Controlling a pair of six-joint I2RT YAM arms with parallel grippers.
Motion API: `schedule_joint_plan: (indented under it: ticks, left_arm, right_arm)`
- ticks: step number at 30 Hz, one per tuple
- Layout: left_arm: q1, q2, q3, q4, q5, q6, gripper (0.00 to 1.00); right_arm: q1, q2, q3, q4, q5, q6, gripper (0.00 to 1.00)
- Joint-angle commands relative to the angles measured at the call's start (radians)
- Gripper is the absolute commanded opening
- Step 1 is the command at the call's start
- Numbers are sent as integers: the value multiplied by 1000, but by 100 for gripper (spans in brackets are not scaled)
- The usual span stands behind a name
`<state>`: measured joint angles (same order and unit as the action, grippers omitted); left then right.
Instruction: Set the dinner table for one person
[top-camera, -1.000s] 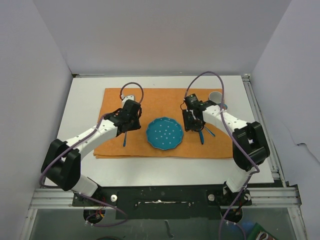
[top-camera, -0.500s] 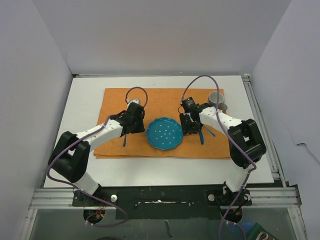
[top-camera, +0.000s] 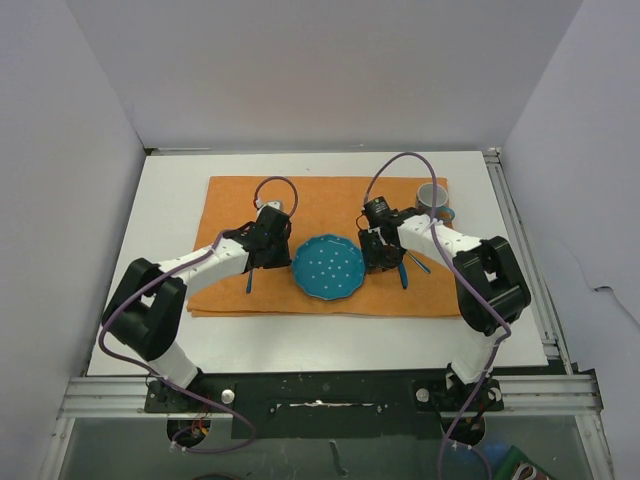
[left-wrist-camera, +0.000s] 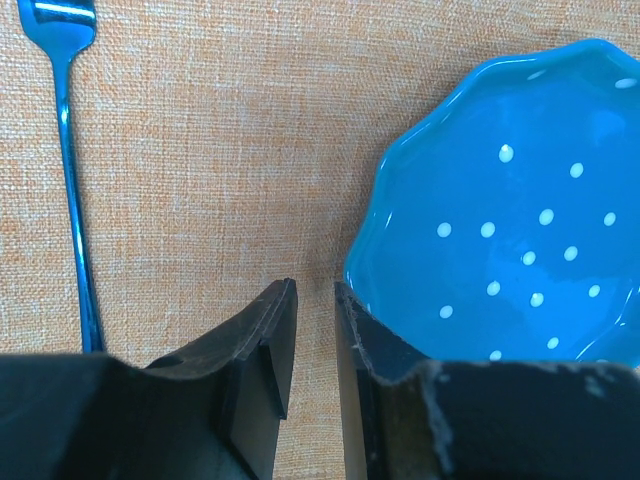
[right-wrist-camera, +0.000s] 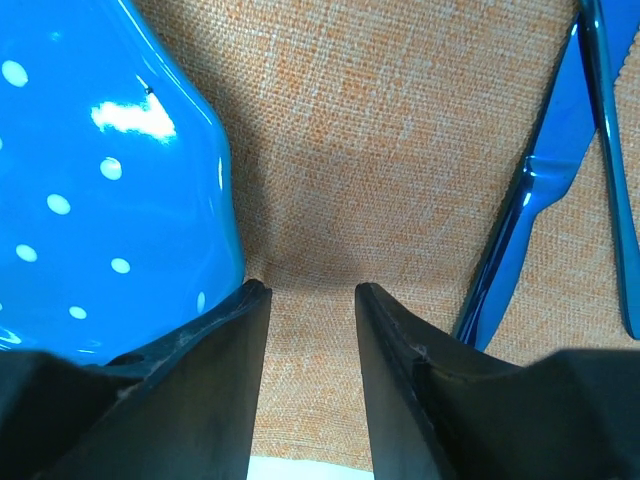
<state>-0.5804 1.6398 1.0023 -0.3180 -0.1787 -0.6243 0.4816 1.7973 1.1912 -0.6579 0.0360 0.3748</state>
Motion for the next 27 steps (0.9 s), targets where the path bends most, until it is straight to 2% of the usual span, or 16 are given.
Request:
schedule_joint_plan:
  ticks: [1,9,27]
  left_arm:
    - [2,-21,29,20,24,-9,23]
    - [-1,14,34,33,42,-19,23]
    - [-2,46,18,43,35,-26,22]
  right_arm:
    - [23,-34,56,-6,25,7,42]
    - [34,-59,84,-19,18,7,43]
    - [58,35,80,42,-12,20,43]
